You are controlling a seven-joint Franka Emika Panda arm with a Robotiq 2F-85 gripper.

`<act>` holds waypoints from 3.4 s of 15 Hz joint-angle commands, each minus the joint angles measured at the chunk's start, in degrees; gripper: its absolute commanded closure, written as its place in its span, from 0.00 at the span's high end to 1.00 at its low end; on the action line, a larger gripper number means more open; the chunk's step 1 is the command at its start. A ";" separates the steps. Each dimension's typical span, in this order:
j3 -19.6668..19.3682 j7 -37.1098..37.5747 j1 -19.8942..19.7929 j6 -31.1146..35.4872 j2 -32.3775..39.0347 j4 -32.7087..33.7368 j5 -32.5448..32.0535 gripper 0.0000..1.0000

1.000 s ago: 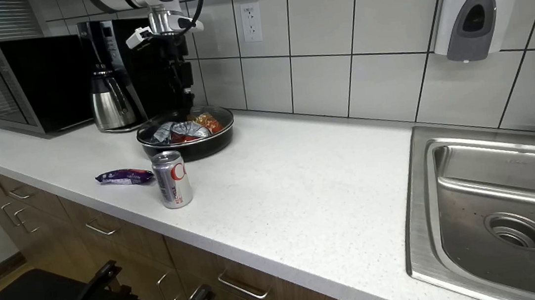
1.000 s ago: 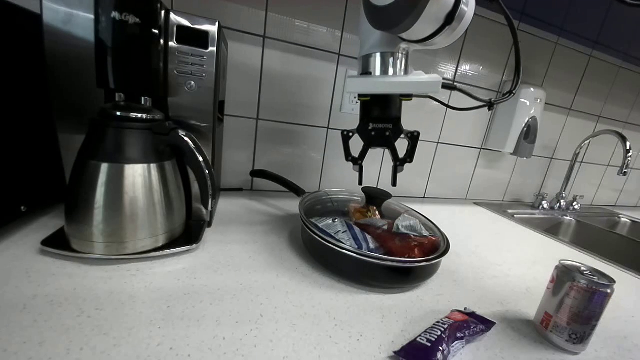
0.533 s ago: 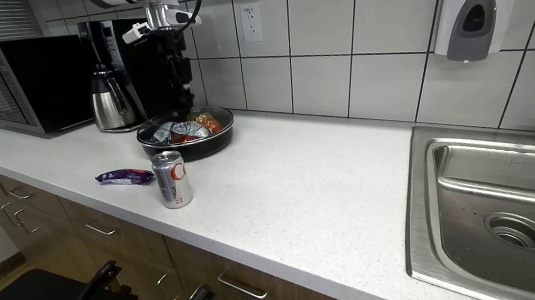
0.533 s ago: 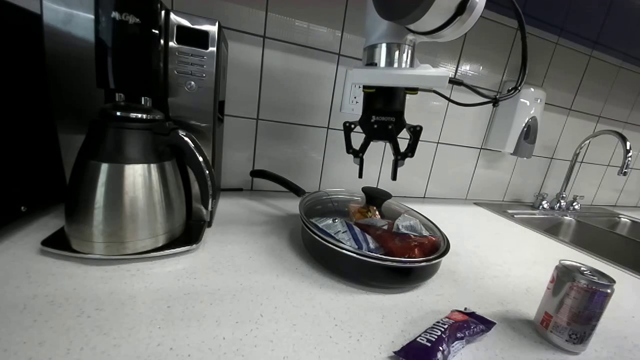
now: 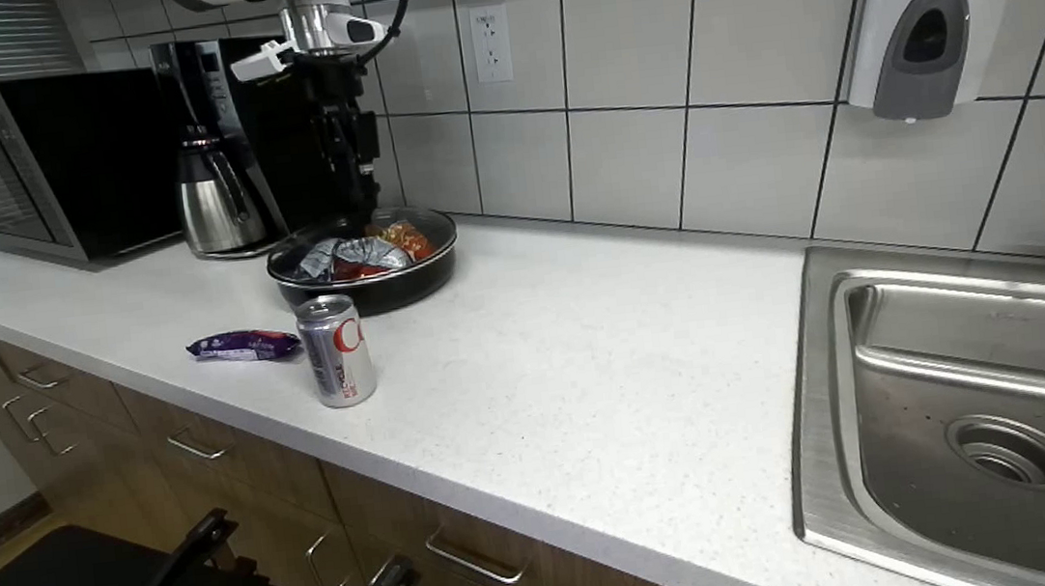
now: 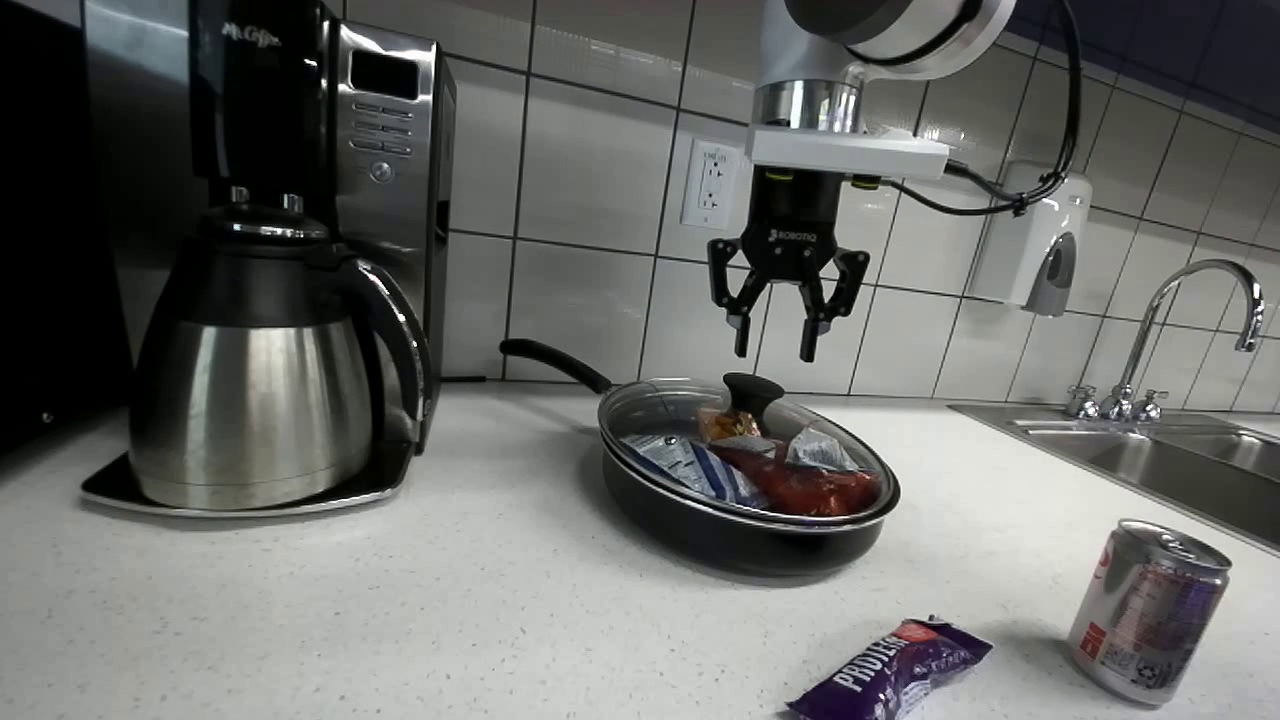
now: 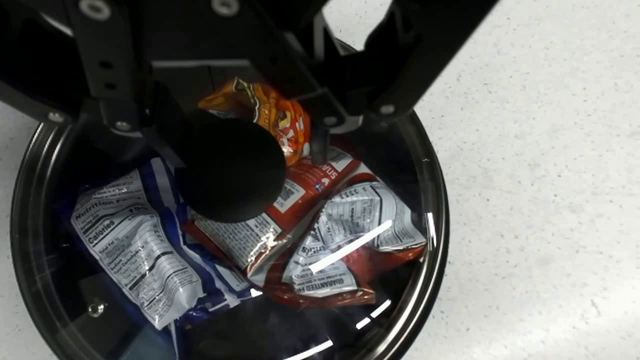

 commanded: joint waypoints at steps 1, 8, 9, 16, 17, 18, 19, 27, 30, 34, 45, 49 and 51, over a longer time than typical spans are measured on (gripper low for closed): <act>1.11 -4.54 -2.45 2.41 -5.98 -6.90 0.42 0.39; 1.15 -10.50 -4.52 4.26 -12.56 -15.83 -0.04 0.39; 1.18 -11.17 -4.80 4.89 -13.53 -17.18 0.10 0.39; 0.81 -12.16 -7.43 4.82 -18.14 -23.18 3.04 0.93; 0.68 -11.65 -7.94 4.32 -17.89 -22.98 3.96 0.98; 0.54 -10.77 -8.42 3.65 -17.50 -22.54 5.00 1.00; 0.31 -9.62 -8.99 2.81 -16.66 -21.72 6.18 1.00; -0.35 -7.43 -11.02 0.62 -16.41 -21.50 8.10 1.00; -0.39 -8.45 -11.15 -1.70 -17.71 -22.31 7.16 1.00; -0.64 -9.18 -11.38 -3.25 -20.38 -24.61 4.56 1.00; -1.86 -16.96 -14.73 -0.61 -30.39 -35.74 -1.69 1.00; -3.21 -22.55 -16.75 -0.40 -33.64 -39.08 -2.10 1.00; -4.10 -25.37 -17.79 0.54 -35.02 -40.63 -2.03 1.00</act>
